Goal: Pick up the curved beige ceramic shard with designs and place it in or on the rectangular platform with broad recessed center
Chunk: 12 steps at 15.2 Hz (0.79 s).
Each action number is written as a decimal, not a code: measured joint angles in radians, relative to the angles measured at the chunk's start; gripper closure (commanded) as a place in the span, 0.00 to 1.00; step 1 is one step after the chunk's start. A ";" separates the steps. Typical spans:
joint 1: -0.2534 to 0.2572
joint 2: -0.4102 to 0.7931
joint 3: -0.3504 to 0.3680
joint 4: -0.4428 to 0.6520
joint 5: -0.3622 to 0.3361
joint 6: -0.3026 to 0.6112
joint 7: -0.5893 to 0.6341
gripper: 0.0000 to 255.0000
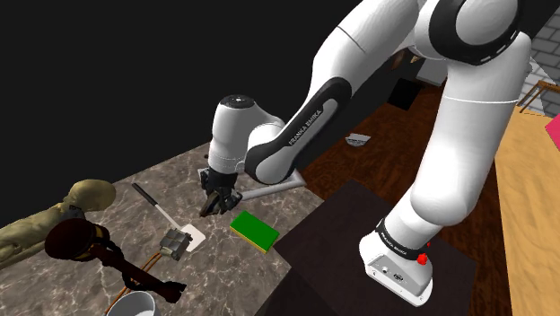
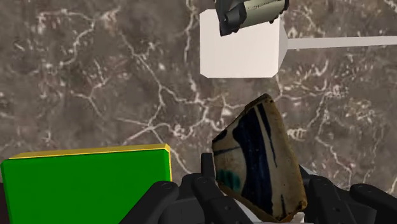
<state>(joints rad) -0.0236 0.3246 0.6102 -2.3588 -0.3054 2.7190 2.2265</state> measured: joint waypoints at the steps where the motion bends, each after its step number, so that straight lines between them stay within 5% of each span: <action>1: -0.011 -0.012 0.012 0.000 0.015 -0.011 -0.012 1.00; 12: -0.101 -0.160 0.125 0.005 0.201 -0.135 -0.141 1.00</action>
<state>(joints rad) -0.1242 0.1647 0.7352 -2.3536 -0.1042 2.5835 2.0851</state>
